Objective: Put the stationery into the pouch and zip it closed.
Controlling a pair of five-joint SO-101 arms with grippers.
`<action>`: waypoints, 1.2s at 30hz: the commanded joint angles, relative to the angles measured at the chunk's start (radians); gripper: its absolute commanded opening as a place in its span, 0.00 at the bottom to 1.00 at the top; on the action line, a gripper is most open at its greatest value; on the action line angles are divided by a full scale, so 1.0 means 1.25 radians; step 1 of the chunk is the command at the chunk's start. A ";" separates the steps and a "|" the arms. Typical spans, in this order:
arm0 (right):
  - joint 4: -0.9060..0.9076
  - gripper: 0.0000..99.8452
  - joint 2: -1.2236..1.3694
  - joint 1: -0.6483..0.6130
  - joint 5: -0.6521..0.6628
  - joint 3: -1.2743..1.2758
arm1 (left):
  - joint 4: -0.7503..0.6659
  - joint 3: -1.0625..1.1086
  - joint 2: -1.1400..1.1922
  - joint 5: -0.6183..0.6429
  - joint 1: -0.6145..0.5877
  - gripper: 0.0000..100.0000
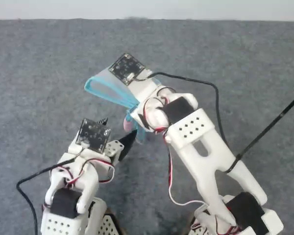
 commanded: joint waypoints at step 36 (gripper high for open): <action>-0.160 0.01 -0.095 0.080 0.058 0.297 | -0.176 -0.009 0.204 0.041 -0.117 0.01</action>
